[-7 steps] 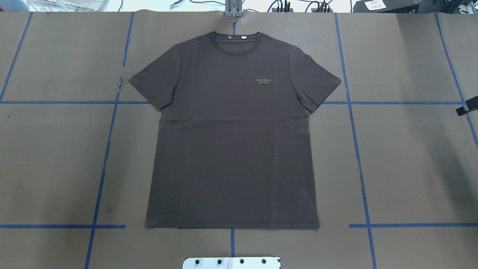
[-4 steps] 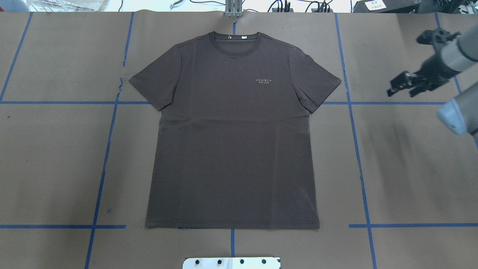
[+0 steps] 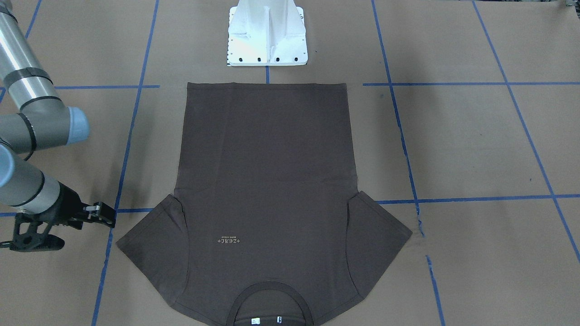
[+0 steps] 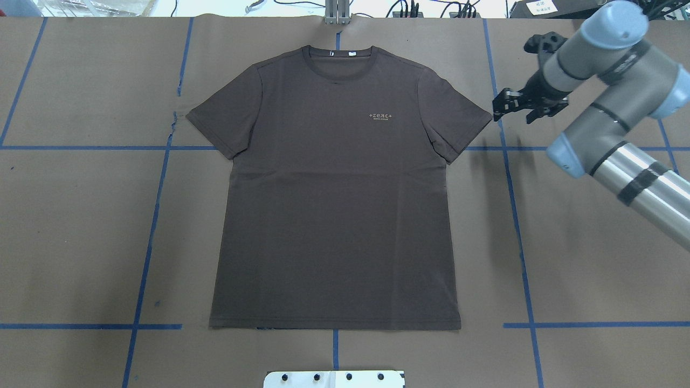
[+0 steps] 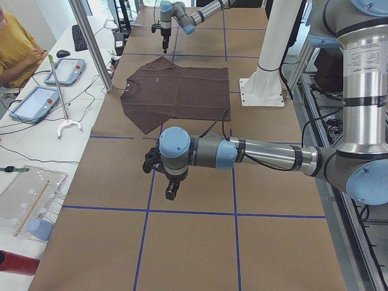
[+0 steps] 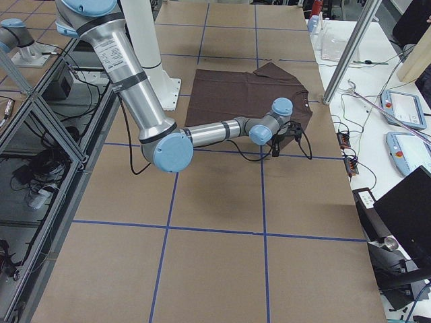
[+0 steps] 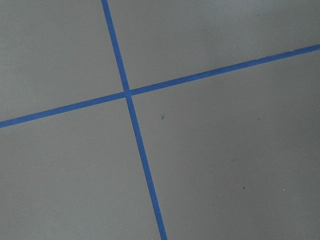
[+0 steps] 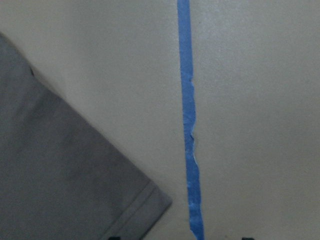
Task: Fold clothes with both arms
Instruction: 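Move the right gripper to the sleeve farthest from the left arm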
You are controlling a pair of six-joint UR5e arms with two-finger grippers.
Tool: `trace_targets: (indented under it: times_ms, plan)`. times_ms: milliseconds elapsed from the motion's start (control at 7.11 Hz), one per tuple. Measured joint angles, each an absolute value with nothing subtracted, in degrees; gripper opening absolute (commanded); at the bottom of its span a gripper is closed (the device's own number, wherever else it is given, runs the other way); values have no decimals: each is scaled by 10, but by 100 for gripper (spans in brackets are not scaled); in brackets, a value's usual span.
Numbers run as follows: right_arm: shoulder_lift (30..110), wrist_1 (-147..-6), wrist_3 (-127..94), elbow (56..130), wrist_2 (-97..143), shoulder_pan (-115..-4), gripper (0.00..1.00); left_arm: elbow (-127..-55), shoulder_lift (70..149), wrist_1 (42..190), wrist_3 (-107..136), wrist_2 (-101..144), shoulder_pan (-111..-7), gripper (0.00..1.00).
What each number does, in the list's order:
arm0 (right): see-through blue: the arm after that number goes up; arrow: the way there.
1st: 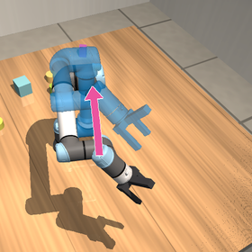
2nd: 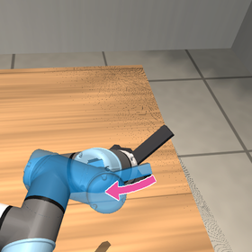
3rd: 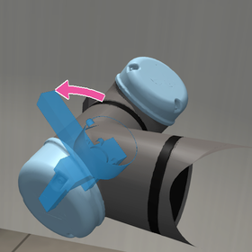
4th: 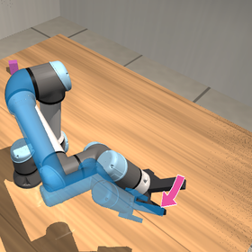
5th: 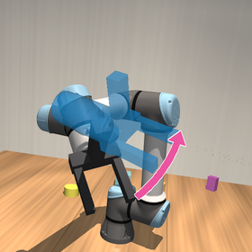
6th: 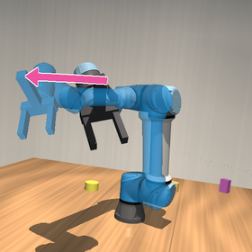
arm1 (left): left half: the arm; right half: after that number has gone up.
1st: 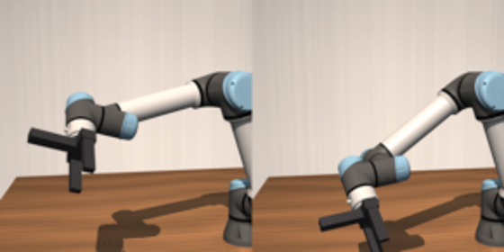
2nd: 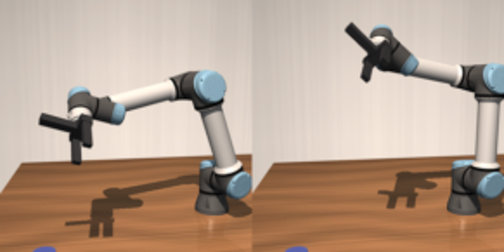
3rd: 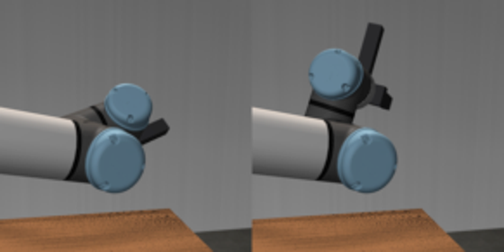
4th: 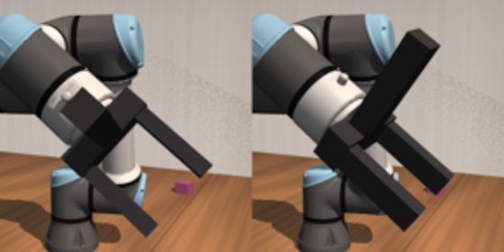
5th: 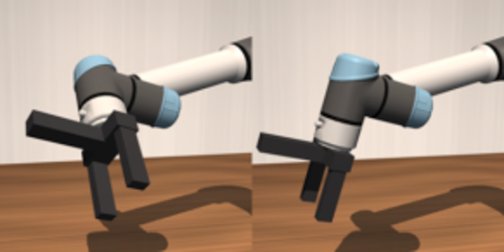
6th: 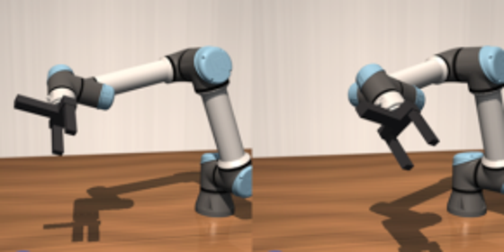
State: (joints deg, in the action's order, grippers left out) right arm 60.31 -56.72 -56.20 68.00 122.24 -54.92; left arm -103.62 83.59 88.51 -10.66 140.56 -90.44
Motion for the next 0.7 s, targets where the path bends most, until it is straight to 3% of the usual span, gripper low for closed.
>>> trace_targets:
  times_ms: [141,422,704]
  plan:
    - [597,-537,-591,664,1197,-540,73,-1036,836,885,-107,1407,-904,100]
    - [588,-520,-608,649,1180,-534,65,-1037,836,885,-107,1408,-904,100]
    - [583,-518,-610,646,1176,-534,47,-1037,836,885,-107,1408,-904,100]
